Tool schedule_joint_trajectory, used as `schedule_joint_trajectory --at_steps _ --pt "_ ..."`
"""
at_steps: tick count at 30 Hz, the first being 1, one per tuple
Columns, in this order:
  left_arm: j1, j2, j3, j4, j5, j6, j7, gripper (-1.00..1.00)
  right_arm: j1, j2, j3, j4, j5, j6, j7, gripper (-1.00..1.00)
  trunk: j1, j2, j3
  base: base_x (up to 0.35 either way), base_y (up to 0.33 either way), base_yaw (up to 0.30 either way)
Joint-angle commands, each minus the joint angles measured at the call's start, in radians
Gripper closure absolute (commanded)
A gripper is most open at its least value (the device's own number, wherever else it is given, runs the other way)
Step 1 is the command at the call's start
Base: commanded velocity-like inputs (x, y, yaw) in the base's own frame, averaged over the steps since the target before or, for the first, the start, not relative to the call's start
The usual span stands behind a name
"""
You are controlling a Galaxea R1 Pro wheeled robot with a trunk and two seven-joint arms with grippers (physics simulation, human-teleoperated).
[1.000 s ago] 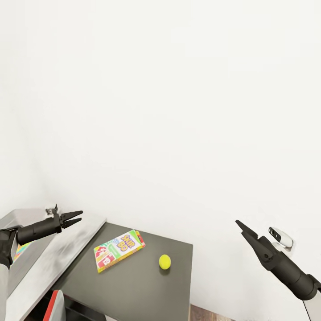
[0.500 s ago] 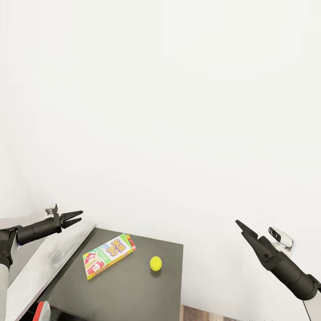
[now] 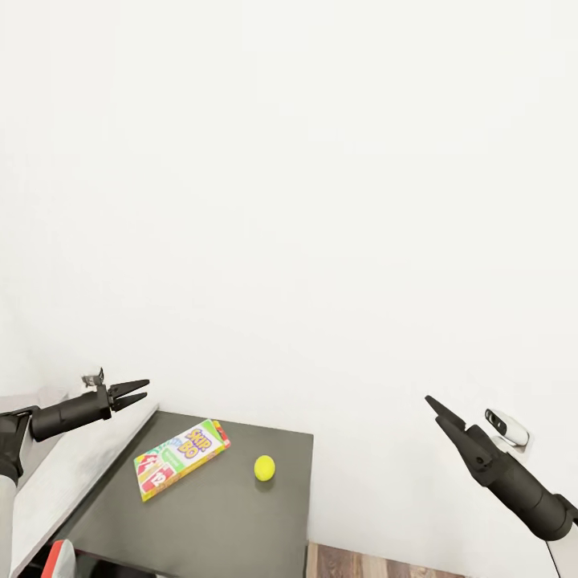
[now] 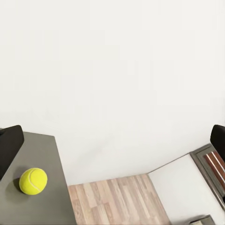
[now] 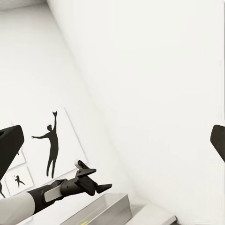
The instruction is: Put all the toys in the child's room - the three board games (two on the bed and one on the table), the two jigsaw puzzles on the table, and the tennis ball on the table - inside the toy box on the table in the child's room.
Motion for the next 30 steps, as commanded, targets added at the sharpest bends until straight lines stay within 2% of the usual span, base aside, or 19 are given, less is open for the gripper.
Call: schedule_joint_trajectory --at_steps 1,30 --pt "-0.001 -0.001 0.004 0.000 -0.010 0.011 -0.008 -1.00 0.000 0.000 -0.001 0.000 -0.004 0.009 0.000 -1.00 0.000 -0.001 0.000 -0.012 -0.022 -0.008" --pt "-0.001 -0.001 0.004 0.000 -0.010 0.011 -0.008 -1.00 0.000 0.005 -0.003 0.000 -0.004 0.009 0.002 -1.00 0.000 -0.001 0.000 -0.002 -0.003 -0.001"
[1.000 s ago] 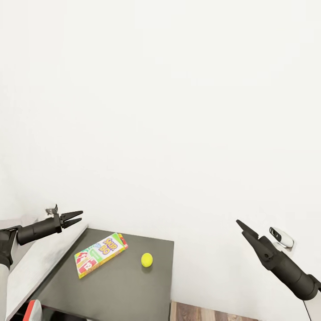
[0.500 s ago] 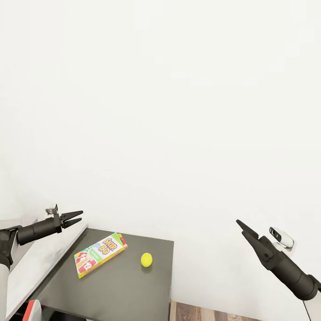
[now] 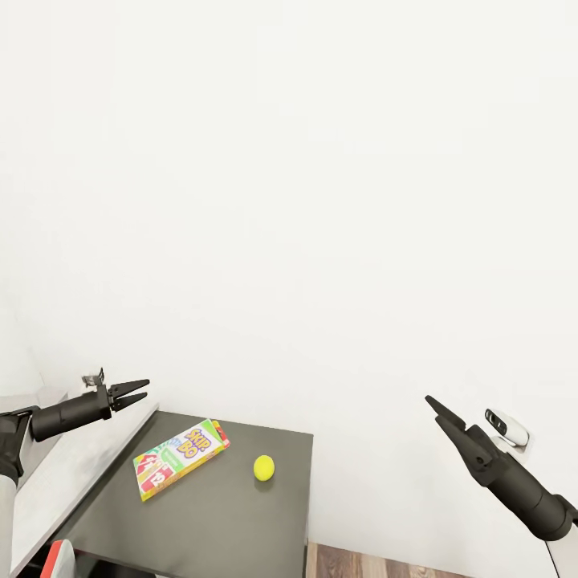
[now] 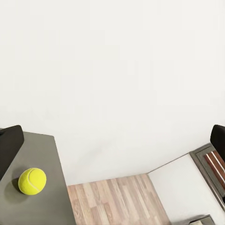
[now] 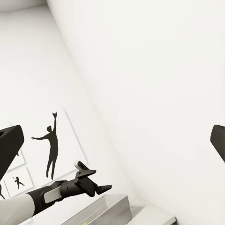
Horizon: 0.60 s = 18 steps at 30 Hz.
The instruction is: Put all the toys in the child's room - the three board games (two on the bed and one on the table), the two jigsaw puzzles on the table, and the tennis ball on the table - inside the toy box on the table in the child's room.
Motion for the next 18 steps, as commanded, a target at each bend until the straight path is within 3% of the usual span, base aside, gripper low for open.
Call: schedule_joint_trajectory --at_steps 1,18 --pt "-0.001 -0.001 0.004 0.000 -0.011 0.011 -0.008 -1.00 0.000 0.000 0.000 0.000 -0.004 0.010 0.002 -1.00 0.000 -0.001 0.000 0.000 0.000 0.000" --pt "0.000 -0.001 0.004 0.000 -0.011 0.011 -0.008 -1.00 0.000 0.000 0.001 0.000 -0.003 0.011 -0.003 -1.00 0.000 -0.001 0.000 0.000 0.000 -0.003"
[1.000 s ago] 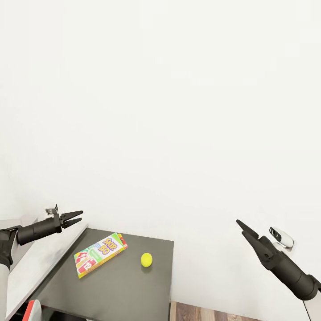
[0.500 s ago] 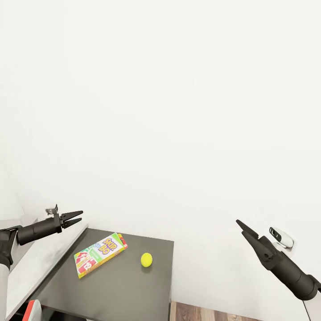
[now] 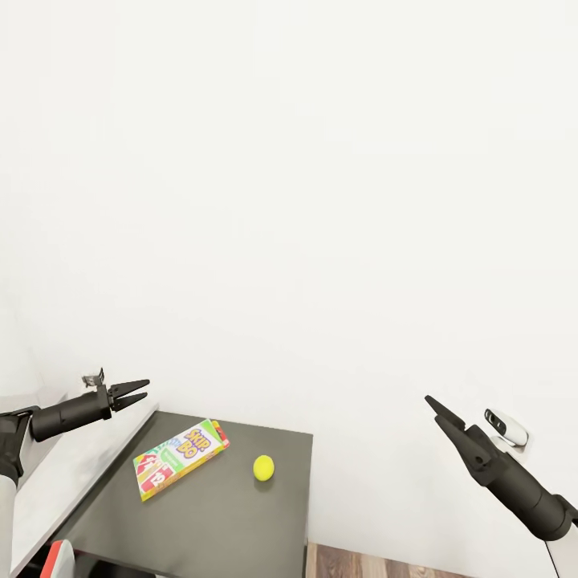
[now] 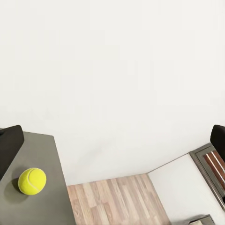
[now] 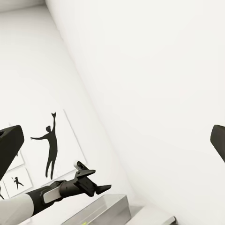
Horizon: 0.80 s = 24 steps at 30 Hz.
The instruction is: Put all the toys in the child's room - the three board games (two on the bed and one on the table), the two jigsaw puzzles on the table, and the tennis ball on the table - inside the toy box on the table in the child's room.
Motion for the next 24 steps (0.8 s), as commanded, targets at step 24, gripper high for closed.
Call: schedule_joint_trajectory --at_steps 24 --pt "-0.001 -0.007 -0.027 0.000 -0.018 0.014 -0.008 -1.00 0.000 -0.004 0.000 0.001 -0.005 0.010 -0.004 -1.00 0.000 -0.001 0.020 0.000 -0.121 -0.143"
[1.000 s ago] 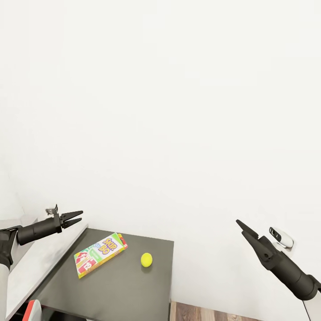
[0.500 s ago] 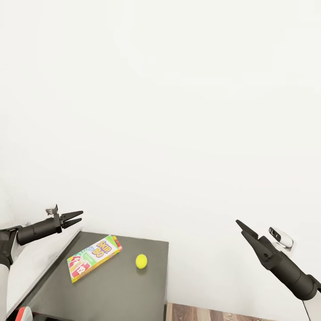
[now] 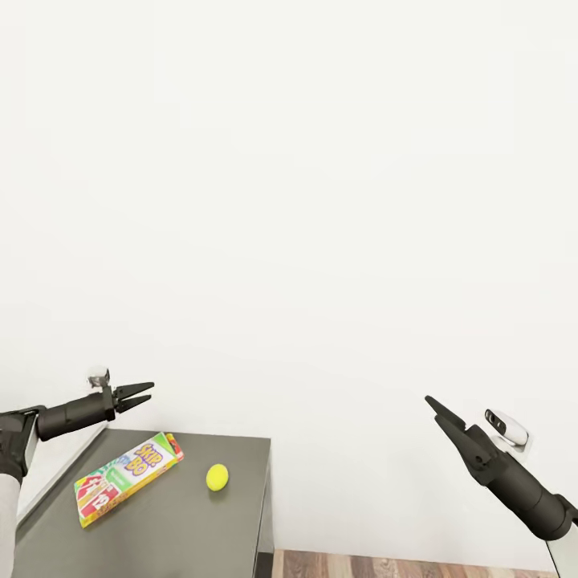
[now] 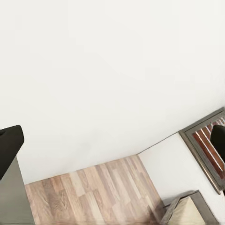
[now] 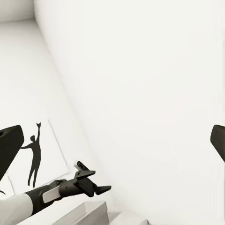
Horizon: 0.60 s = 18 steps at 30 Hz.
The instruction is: Put all the toys in the child's room - the three board games (two on the bed and one on the table), the two jigsaw puzzles on the table, and the tennis ball on the table - inside the toy box on the table in the child's room.
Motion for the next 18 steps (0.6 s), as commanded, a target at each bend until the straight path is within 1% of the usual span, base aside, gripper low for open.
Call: schedule_joint_trajectory --at_steps 1,6,10,11,15,16,18 --pt "-0.001 -0.001 -0.011 -0.001 -0.012 0.011 -0.008 -1.00 0.000 0.000 0.000 0.001 -0.004 0.010 0.001 -1.00 0.000 -0.001 0.000 0.000 -0.031 -0.017" --pt "-0.001 -0.002 -0.029 -0.001 -0.014 0.012 -0.008 -1.00 0.000 -0.001 0.001 0.001 -0.003 0.012 -0.001 -1.00 0.000 -0.001 0.000 0.000 -0.018 -0.010" --pt "-0.002 -0.002 -0.035 -0.001 -0.015 0.012 -0.008 -1.00 0.000 0.002 0.001 0.001 -0.003 0.012 -0.002 -1.00 0.000 -0.001 0.000 0.000 -0.006 -0.003" --pt "-0.002 -0.002 -0.036 -0.001 -0.016 0.013 0.003 -1.00 0.000 0.002 0.001 0.001 -0.003 0.012 -0.002 -1.00 0.000 -0.001 0.000 0.000 -0.003 -0.002" --pt "-0.002 -0.002 -0.038 -0.001 -0.016 0.013 0.078 -1.00 0.000 0.001 0.003 0.001 -0.001 0.015 -0.016 -1.00 0.000 -0.001 0.000 0.000 -0.002 -0.001" --pt "-0.002 -0.002 -0.037 -0.001 -0.016 0.014 0.134 -1.00 0.000 -0.001 0.004 0.002 0.003 0.018 -0.037 -1.00 0.000 -0.001 0.000 0.000 0.000 0.000" --pt "-0.002 -0.002 -0.037 -0.001 -0.014 0.014 0.200 -1.00 0.000 -0.002 0.005 0.001 0.008 0.019 -0.065 -1.00 0.000 -0.001 0.000 0.000 0.000 0.000"
